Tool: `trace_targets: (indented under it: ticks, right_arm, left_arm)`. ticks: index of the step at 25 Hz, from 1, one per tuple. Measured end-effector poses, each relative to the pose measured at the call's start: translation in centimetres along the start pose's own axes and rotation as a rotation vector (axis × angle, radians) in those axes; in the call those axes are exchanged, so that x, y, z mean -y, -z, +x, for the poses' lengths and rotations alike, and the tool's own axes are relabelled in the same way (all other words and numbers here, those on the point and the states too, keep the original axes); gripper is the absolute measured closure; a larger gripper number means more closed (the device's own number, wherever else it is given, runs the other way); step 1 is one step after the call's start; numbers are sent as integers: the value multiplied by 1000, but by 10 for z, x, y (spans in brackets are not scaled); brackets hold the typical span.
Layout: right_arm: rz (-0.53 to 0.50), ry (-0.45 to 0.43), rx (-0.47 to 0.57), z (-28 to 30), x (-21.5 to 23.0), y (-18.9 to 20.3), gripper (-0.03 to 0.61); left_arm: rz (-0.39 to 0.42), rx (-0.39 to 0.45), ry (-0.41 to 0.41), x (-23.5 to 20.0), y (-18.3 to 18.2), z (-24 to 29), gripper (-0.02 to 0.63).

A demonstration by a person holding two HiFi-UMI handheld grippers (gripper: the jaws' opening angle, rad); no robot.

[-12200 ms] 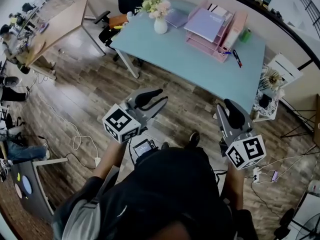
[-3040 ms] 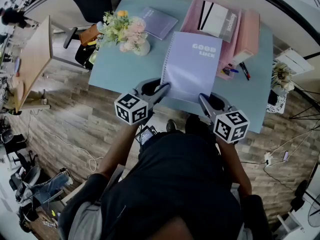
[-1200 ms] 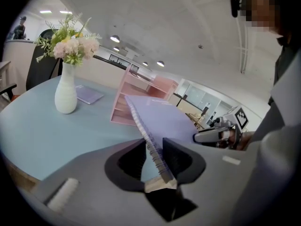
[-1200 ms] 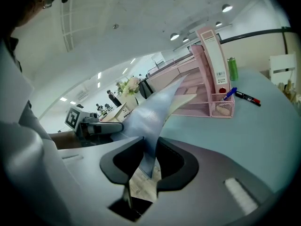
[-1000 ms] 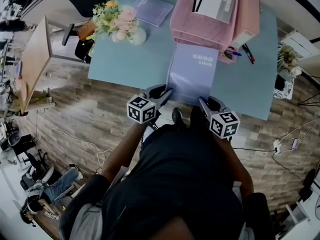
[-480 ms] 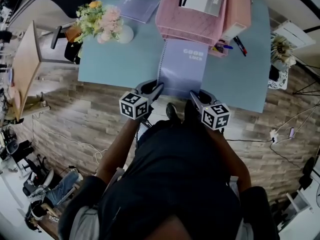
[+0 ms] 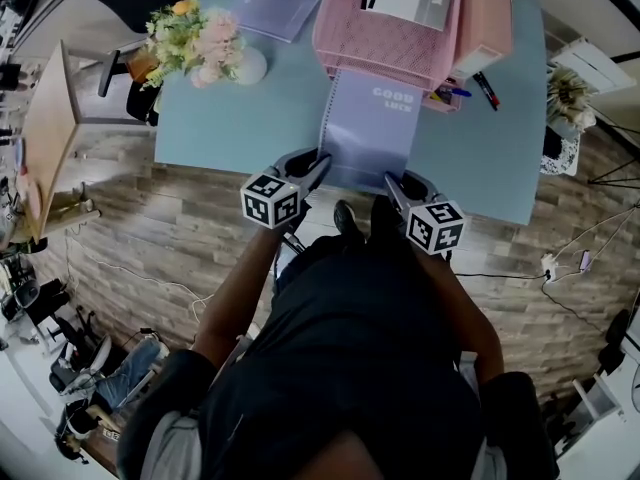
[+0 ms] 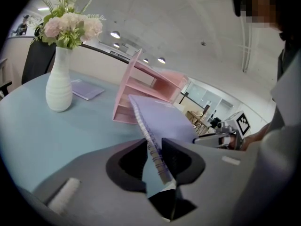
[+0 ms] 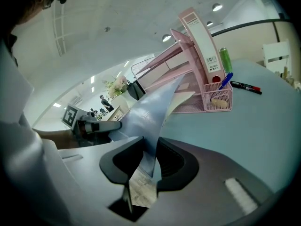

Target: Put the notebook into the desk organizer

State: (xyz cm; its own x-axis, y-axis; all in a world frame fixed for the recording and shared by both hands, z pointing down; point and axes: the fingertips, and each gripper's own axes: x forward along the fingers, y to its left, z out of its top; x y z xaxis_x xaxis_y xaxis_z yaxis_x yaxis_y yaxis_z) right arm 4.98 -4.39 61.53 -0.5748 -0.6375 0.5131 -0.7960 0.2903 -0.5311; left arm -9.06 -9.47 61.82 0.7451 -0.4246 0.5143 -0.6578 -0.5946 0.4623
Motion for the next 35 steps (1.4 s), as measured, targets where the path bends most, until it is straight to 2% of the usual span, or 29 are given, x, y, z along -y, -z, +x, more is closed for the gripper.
trace_targets:
  ticks: [5, 24, 32, 35]
  right_arm:
    - [14, 18, -2, 7, 8, -6, 494]
    - [218, 55, -80, 47, 58, -23, 494]
    - [397, 43, -105, 63, 78, -22, 498]
    - [501, 46, -77, 65, 89, -28, 531]
  left_arm:
    - [-1, -8, 8, -8, -6, 10, 459]
    - [-38, -75, -1, -41, -24, 63, 459]
    - [-45, -103, -13, -51, -28, 82, 457]
    - [-39, -121, -4, -50, -28, 89, 457]
